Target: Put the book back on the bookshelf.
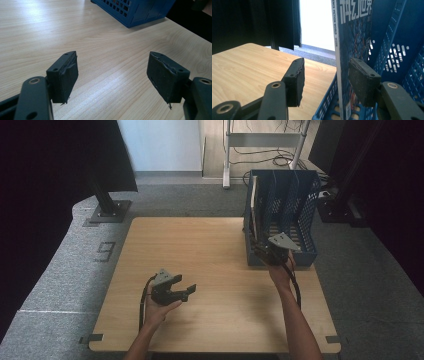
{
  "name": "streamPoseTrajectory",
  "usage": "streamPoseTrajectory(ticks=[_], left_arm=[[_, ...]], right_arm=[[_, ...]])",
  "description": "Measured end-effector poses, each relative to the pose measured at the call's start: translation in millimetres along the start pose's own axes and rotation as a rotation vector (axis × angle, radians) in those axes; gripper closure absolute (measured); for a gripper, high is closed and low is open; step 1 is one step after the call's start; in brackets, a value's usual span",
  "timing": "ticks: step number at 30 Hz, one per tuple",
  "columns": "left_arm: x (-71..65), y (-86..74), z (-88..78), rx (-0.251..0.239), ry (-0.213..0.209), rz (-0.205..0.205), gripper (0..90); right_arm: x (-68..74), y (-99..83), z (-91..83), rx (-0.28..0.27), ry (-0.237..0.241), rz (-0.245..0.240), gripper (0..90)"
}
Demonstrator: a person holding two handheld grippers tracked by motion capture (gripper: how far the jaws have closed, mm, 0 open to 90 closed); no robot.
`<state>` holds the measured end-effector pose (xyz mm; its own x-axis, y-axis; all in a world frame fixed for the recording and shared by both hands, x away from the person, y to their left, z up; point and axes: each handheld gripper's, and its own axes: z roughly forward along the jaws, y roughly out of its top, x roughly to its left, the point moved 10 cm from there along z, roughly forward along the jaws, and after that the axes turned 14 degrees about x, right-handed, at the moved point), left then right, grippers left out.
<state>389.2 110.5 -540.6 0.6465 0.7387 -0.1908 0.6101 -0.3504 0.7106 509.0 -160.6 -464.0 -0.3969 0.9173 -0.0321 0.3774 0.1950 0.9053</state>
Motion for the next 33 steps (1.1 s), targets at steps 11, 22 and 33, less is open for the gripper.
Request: streamPoseTrajectory(ticks=[11, 22, 33], left_arm=[[0.6, -1.6, 1.4, 0.008, -0.001, -0.003, 25.1], [3.2, -3.7, 3.2, 0.017, -0.001, -0.008, 25.1], [4.2, -6.9, 8.3, 0.036, -0.002, -0.008, 25.1]], right_arm=[[5.7, -26.7, -23.0, 0.001, 0.029, 0.030, 46.6], [7.3, -62.8, -34.6, 0.048, 0.040, 0.052, 46.8], [11.0, -95.2, -39.9, 0.091, 0.077, 0.069, 46.6]])
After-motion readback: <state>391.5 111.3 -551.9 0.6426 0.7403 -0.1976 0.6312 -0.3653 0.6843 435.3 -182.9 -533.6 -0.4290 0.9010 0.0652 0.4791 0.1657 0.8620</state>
